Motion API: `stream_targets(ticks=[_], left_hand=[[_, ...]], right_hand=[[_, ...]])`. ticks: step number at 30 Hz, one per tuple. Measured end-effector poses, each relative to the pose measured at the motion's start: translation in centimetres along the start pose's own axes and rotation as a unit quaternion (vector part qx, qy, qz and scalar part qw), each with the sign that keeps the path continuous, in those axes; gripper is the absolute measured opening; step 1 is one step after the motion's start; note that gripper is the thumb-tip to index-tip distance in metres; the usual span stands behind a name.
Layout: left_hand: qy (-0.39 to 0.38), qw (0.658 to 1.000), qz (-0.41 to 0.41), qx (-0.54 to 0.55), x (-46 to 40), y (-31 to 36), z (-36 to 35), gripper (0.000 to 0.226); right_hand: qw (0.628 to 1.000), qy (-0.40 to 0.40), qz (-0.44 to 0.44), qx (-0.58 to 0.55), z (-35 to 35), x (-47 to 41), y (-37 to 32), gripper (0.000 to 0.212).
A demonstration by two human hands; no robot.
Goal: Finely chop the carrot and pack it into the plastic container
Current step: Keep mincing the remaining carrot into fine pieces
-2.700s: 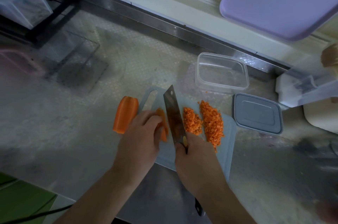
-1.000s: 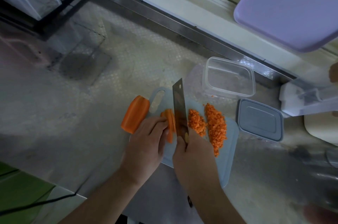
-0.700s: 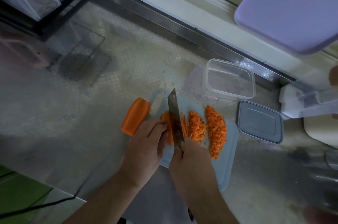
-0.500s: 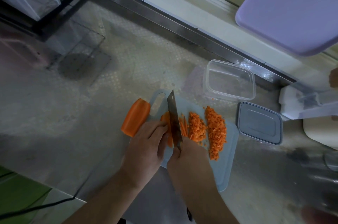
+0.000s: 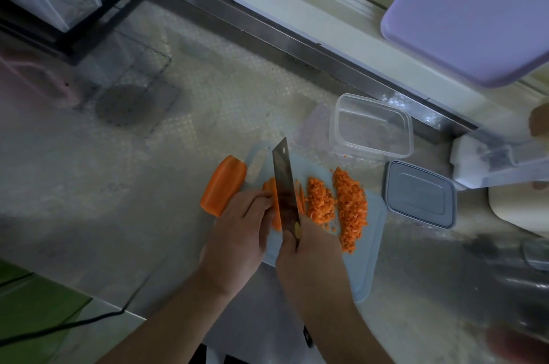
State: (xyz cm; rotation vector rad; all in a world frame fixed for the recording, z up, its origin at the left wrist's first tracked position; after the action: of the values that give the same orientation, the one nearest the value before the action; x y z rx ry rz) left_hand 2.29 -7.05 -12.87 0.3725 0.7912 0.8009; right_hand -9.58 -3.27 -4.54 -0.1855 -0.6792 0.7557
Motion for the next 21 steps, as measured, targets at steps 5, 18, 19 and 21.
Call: stream_targets(ticks=[5,18,19,21], left_hand=[[0.008,1.0,0.0,0.006,0.05,0.0,0.03,0.012],[0.005,1.0,0.01,0.011,0.09,0.05,0.01,0.009],[0.005,1.0,0.01,0.011,0.08,0.06,0.07,0.008],[0.005,1.0,0.009,0.009,0.04,0.16,0.25,0.008]], right_hand=[[0.999,-0.006,-0.013,0.038,-0.28,0.69,0.28,0.013],[0.999,0.017,-0.012,-0.026,-0.41,0.25,-0.04,0.016],[0.999,0.021,-0.01,-0.03,-0.21,0.32,0.15,0.017],[0.999,0.019,-0.009,-0.024,0.05,0.59,0.46,0.016]])
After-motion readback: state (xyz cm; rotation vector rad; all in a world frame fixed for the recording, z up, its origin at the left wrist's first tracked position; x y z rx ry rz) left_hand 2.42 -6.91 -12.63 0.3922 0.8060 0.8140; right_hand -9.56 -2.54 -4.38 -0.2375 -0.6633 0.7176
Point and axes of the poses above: each hand's wrist, its own x-axis away from the middle knuckle, its own z-axis out of the back of the hand, y = z × x, the point moved 1 cm from there along -x, towards the middle knuckle, and after that the axes turned 15 degrees about -z, right-handed, at the moved point
